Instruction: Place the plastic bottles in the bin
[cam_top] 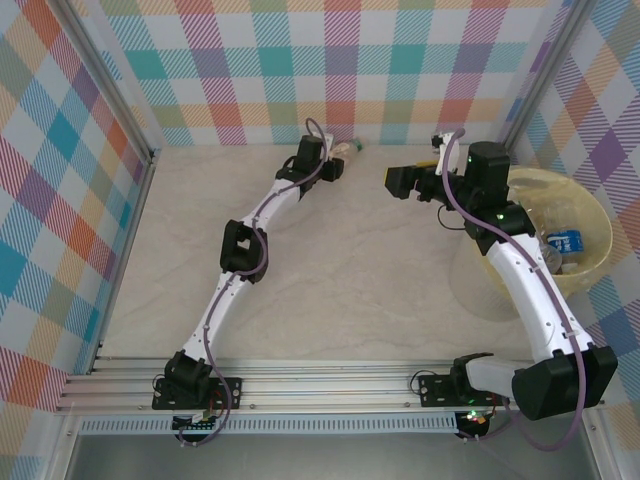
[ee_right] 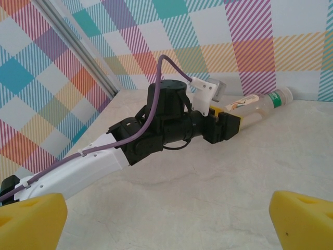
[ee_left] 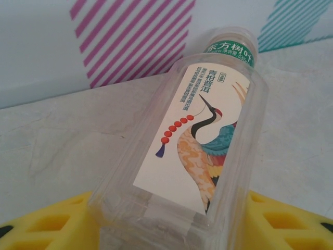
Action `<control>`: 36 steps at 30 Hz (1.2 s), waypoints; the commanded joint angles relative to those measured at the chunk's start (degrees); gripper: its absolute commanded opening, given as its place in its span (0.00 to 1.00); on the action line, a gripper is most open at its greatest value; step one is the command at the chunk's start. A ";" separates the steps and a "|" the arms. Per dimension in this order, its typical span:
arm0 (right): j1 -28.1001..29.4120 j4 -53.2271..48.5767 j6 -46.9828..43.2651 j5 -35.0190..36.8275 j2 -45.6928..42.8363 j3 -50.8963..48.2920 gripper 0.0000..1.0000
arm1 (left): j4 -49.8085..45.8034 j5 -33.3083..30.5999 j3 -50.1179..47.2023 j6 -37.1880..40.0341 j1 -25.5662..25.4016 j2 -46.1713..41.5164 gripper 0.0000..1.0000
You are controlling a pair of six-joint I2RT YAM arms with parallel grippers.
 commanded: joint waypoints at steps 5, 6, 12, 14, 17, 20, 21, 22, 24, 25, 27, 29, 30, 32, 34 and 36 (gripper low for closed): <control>0.47 0.04 -0.64 1.26 0.31 1.51 1.00 | -3.44 5.06 -4.66 -4.16 -0.07 -5.95 0.43; 0.47 0.05 -0.41 1.37 0.34 1.29 1.00 | -2.08 5.61 -8.18 -4.68 -0.10 -7.85 0.43; 0.47 2.56 6.12 7.01 1.64 -0.82 1.00 | 13.38 6.78 -38.88 -7.67 -0.08 -26.30 0.43; 0.46 3.47 9.35 8.08 2.81 -1.23 1.00 | 16.68 7.41 -47.31 -8.49 -0.07 -32.25 0.43; 0.56 4.52 13.91 8.01 4.64 -1.06 1.00 | 20.59 8.85 -58.32 -10.50 -0.09 -39.49 0.43; 0.81 5.56 17.81 7.91 6.27 -1.15 1.00 | 23.62 10.41 -67.52 -13.74 -0.07 -45.88 0.42; 1.05 5.63 18.81 8.13 6.72 -1.15 1.00 | 24.34 11.03 -69.76 -14.94 -0.08 -47.56 0.42; 1.23 5.70 20.20 8.55 7.28 -1.15 1.00 | 25.35 11.90 -72.20 -16.80 -0.11 -49.38 0.42; 1.82 5.45 23.10 9.49 8.34 -1.28 1.00 | 27.43 14.42 -76.82 -20.51 -0.11 -52.75 0.42; 2.04 5.07 24.79 10.28 9.00 -1.32 1.00 | 28.84 15.75 -79.12 -22.76 -0.05 -54.55 0.42; 2.14 4.95 28.36 11.02 10.07 -1.79 1.00 | 31.15 18.23 -82.48 -27.22 -0.07 -57.66 0.42; 2.16 7.07 32.02 10.28 10.99 -3.07 1.00 | 33.67 20.92 -84.99 -32.90 -0.11 -60.12 0.42; 2.14 8.76 33.43 8.87 11.37 -3.67 1.00 | 35.86 22.53 -86.28 -35.59 -0.10 -60.93 0.42; 2.17 13.46 35.65 4.47 12.38 -4.65 1.00 | 41.63 25.42 -88.70 -42.15 -0.31 -62.22 0.42; 2.31 16.04 37.81 1.95 13.57 -4.71 1.00 | 46.47 28.20 -89.85 -47.78 -0.54 -62.47 0.42; 2.48 19.57 39.23 -0.83 14.50 -4.99 1.00 | 51.18 30.48 -90.15 -53.10 -0.85 -61.95 0.42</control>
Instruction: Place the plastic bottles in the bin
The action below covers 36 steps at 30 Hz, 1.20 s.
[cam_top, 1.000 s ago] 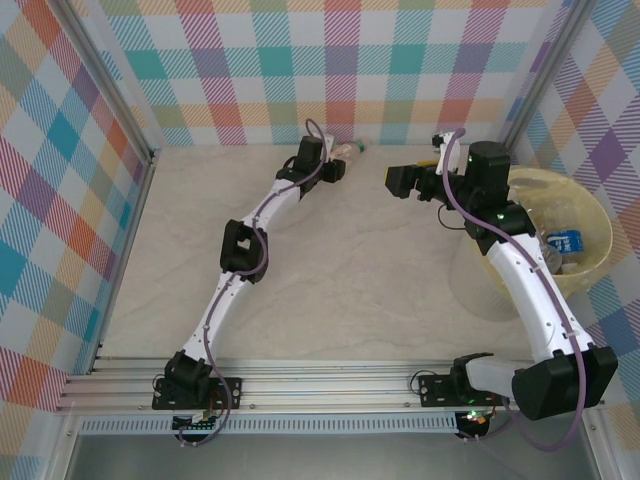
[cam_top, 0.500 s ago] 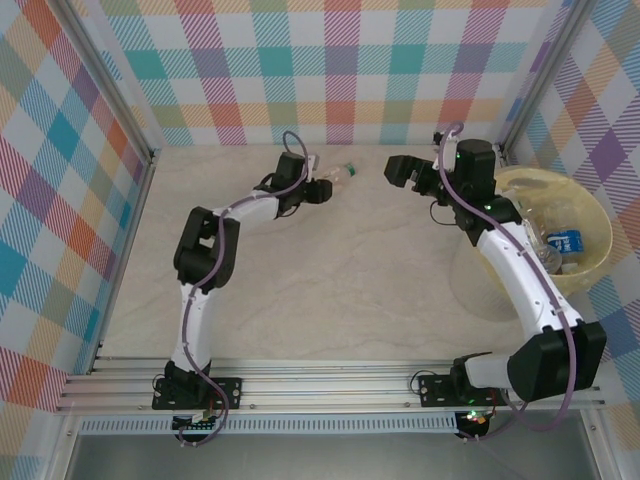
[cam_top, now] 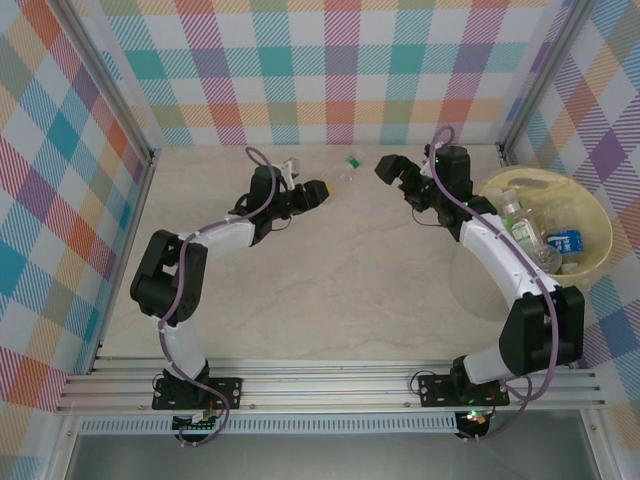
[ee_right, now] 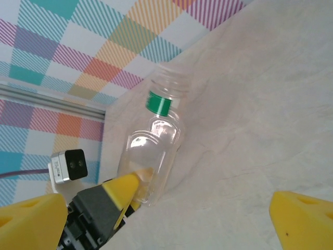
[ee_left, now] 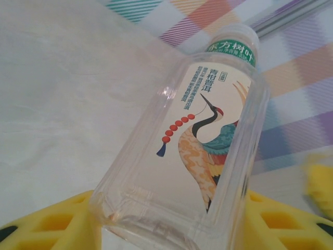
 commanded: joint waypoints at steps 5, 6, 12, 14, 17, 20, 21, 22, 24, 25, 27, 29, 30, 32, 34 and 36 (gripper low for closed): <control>1.04 18.91 6.18 -9.68 1.51 -2.88 1.00 | 25.87 12.14 0.94 -26.34 -1.08 2.75 0.42; 1.07 19.73 5.65 -9.57 1.46 -3.22 1.00 | 28.47 12.80 1.30 -29.62 -1.06 3.58 0.42; 1.05 23.50 1.12 -11.82 1.47 -3.25 1.00 | 36.92 14.19 1.14 -38.25 -2.04 4.92 0.43; 1.05 23.12 0.24 -13.48 2.50 -1.71 1.00 | 37.36 14.68 1.26 -38.67 -2.66 4.52 0.43; 1.14 21.74 0.15 -11.70 3.60 -0.62 1.00 | 37.33 15.18 1.57 -38.77 -3.47 3.63 0.43; 1.14 23.14 -0.38 -11.94 4.22 -0.41 1.00 | 37.39 16.07 2.26 -39.01 -3.98 3.10 0.43; 1.14 24.15 -0.53 -12.75 4.43 -0.21 1.00 | 37.31 16.48 2.66 -39.03 -4.25 3.05 0.43; 1.14 25.52 -0.67 -13.76 4.58 -0.20 1.00 | 37.14 16.93 2.96 -39.10 -4.50 2.95 0.43; 1.18 28.02 -0.66 -15.16 4.80 -0.05 1.00 | 36.90 17.47 3.46 -39.31 -4.87 2.88 0.43; 1.18 28.88 -0.81 -15.49 4.80 -0.03 1.00 | 36.94 17.40 3.53 -39.40 -4.96 2.88 0.43; 1.23 30.14 -0.93 -15.29 4.80 -0.01 0.95 | 37.12 17.54 3.75 -39.73 -5.13 2.96 0.43; 1.24 30.91 -1.10 -15.24 4.80 -0.03 0.88 | 38.18 17.55 4.07 -40.57 -5.32 3.28 0.43; 1.29 31.05 -1.39 -15.58 4.80 0.08 0.85 | 39.23 17.56 4.29 -41.38 -5.45 3.57 0.43; 1.31 30.87 -2.16 -15.71 4.48 0.00 0.81 | 40.84 17.64 4.77 -42.85 -5.50 4.37 0.43; 1.40 30.90 -2.89 -15.36 3.84 -0.41 0.75 | 42.19 17.56 5.09 -44.15 -5.59 5.02 0.43; 1.43 30.14 -3.75 -15.00 3.43 -0.55 0.68 | 43.04 17.56 5.55 -44.94 -5.59 5.58 0.43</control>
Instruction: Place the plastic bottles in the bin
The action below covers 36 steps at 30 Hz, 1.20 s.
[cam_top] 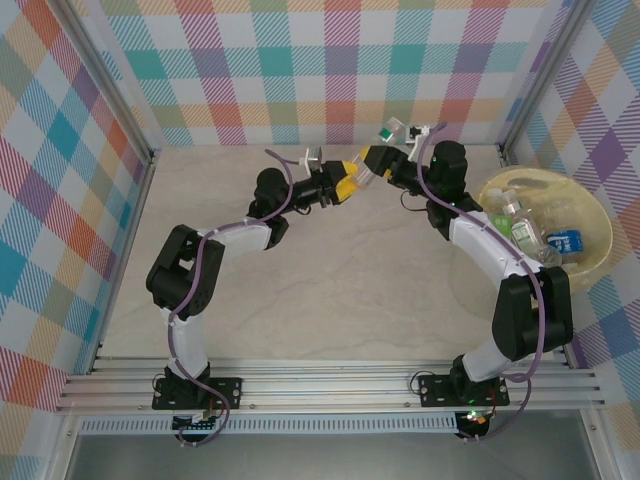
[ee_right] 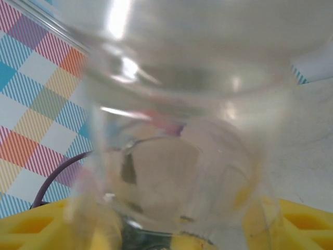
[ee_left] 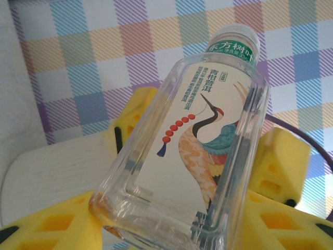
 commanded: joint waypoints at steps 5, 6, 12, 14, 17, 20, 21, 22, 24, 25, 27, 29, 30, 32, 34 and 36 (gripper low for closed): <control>0.32 1.34 -3.98 0.25 -2.38 0.76 0.59 | 6.36 0.98 3.08 -2.61 -0.80 0.84 0.44; 0.33 1.20 -4.28 0.56 -2.64 0.67 0.58 | 6.36 1.03 3.13 -2.62 -0.82 0.92 0.44; 0.33 -1.57 -6.93 2.25 -4.25 1.19 0.53 | 6.61 1.65 3.25 -2.78 -0.84 0.85 0.63; 0.33 -5.30 -8.84 3.34 -5.39 2.14 0.53 | 7.19 1.77 3.24 -2.58 -0.84 0.50 0.81; 0.33 -14.07 -13.04 5.76 -8.04 3.98 0.54 | 7.24 2.01 3.13 -1.35 -0.76 -0.55 0.94; 0.23 -20.77 -16.60 9.46 -11.23 4.67 0.53 | 6.80 1.60 2.15 0.30 -0.34 -2.07 1.00; 0.23 -23.57 -17.97 11.12 -12.28 5.23 0.52 | 6.93 1.33 1.63 0.92 -0.15 -2.59 1.00; 0.15 -26.21 -19.20 12.51 -13.10 5.84 0.52 | 6.92 1.17 1.16 1.53 0.02 -3.05 1.00; 0.09 -32.10 -21.80 15.58 -14.77 7.71 0.51 | 6.72 1.06 0.27 2.80 0.45 -3.96 1.00; 0.09 -34.43 -22.91 16.84 -15.43 8.47 0.51 | 6.30 0.78 -0.17 3.44 0.70 -4.49 1.00; 0.07 -38.79 -25.33 19.44 -17.44 10.02 0.51 | 3.98 0.11 -1.40 5.57 1.08 -5.75 1.00; 0.07 -43.05 -27.89 21.86 -18.99 11.78 0.50 | 0.45 -0.90 -2.87 8.46 1.43 -7.09 1.00; 0.07 -45.65 -29.43 23.13 -19.82 12.82 0.50 | -1.62 -1.58 -3.65 10.08 1.66 -7.94 1.00; 0.07 -49.64 -32.46 25.39 -21.37 14.22 0.50 | -5.69 -2.75 -4.89 13.89 1.96 -9.65 1.00; -0.02 -54.47 -34.99 28.43 -22.79 16.13 0.49 | -10.52 -3.89 -5.65 17.88 2.07 -11.22 1.00; -0.20 -60.96 -37.77 32.01 -23.48 19.56 0.49 | -17.04 -5.23 -5.75 22.62 2.07 -13.09 1.00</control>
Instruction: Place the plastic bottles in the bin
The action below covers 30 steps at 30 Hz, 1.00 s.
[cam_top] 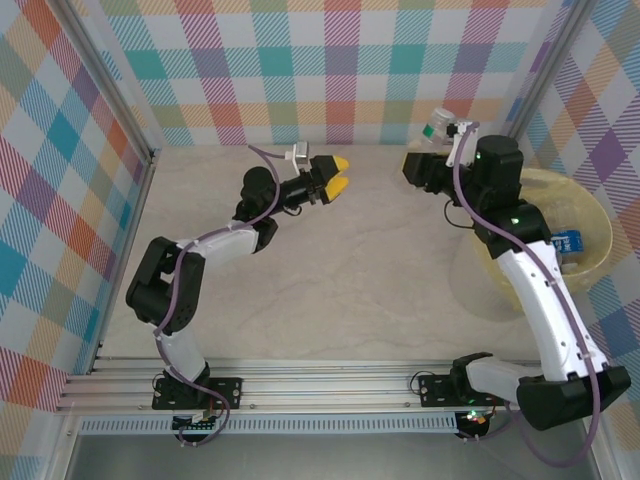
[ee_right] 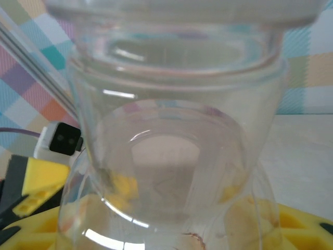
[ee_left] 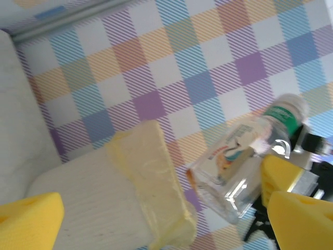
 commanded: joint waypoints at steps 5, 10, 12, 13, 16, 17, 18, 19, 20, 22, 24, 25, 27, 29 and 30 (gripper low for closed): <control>-2.73 -30.92 -12.64 16.96 1.10 17.22 0.46 | -21.66 -5.67 -0.13 19.06 0.47 -7.90 1.00; -7.33 -48.61 -16.64 24.79 6.58 30.94 0.44 | -29.19 -7.58 0.92 24.78 0.42 -10.29 1.00; -9.43 -53.03 -17.40 26.81 8.45 35.52 0.43 | -31.10 -8.11 1.18 26.07 0.44 -10.56 1.00; -10.18 -54.29 -17.71 27.28 8.97 36.92 0.43 | -31.55 -8.21 1.27 26.37 0.45 -10.58 1.00; -12.44 -57.67 -18.21 33.81 10.49 39.02 0.39 | -32.28 -8.21 1.84 26.55 0.42 -10.06 1.00; -13.15 -57.83 -18.43 37.50 10.66 38.13 0.38 | -32.44 -8.21 2.05 26.40 0.40 -9.88 1.00; -13.92 -57.75 -18.55 41.09 10.56 36.86 0.38 | -32.64 -8.21 2.39 26.29 0.40 -9.63 1.00; -14.92 -57.69 -18.54 43.43 10.42 35.58 0.38 | -32.97 -8.25 2.76 26.24 0.39 -9.45 1.00; -16.08 -57.57 -18.73 45.09 9.97 34.15 0.39 | -33.60 -8.24 3.21 26.20 0.40 -9.19 1.00; -18.10 -56.74 -19.48 47.68 8.74 31.28 0.39 | -34.97 -8.13 4.50 26.13 0.40 -8.59 1.00; -19.55 -55.59 -22.12 51.76 7.07 27.65 0.39 | -35.52 -7.75 5.68 25.66 0.35 -7.89 1.00; -20.27 -54.84 -23.07 52.63 6.28 25.88 0.40 | -35.50 -7.68 6.06 25.23 0.39 -7.55 1.00; -21.49 -52.23 -25.48 52.86 4.58 21.59 0.41 | -35.20 -7.72 6.80 24.15 0.32 -6.70 1.00; -22.20 -49.54 -27.64 52.85 3.56 17.79 0.43 | -34.61 -7.47 7.55 22.57 0.32 -5.58 1.00; -22.76 -48.07 -28.43 52.77 3.35 16.52 0.44 | -33.90 -6.96 8.01 21.26 0.31 -4.74 1.00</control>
